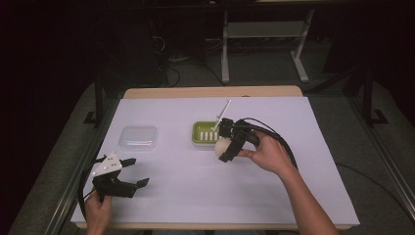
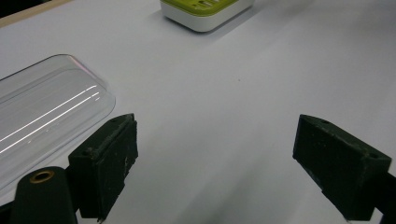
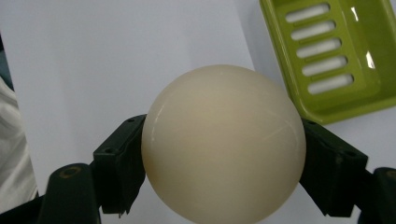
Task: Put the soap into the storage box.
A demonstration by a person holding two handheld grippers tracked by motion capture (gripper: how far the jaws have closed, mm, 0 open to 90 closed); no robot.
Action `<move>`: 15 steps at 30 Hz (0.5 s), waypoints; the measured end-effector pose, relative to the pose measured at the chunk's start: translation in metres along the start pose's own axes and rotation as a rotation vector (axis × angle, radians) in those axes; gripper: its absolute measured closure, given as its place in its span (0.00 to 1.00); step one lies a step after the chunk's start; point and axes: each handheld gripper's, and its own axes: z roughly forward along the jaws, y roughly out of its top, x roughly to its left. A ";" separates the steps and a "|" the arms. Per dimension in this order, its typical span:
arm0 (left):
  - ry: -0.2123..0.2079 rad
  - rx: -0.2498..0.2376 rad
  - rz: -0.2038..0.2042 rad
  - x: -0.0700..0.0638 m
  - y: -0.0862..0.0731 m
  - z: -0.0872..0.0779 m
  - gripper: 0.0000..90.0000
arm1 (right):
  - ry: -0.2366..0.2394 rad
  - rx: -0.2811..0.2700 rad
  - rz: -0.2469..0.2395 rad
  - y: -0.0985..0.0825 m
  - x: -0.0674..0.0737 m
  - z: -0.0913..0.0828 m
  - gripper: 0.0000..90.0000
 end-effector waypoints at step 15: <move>-0.004 -0.013 -0.002 0.002 0.000 -0.001 0.15 | -0.034 -0.013 -0.020 0.028 -0.006 -0.006 0.26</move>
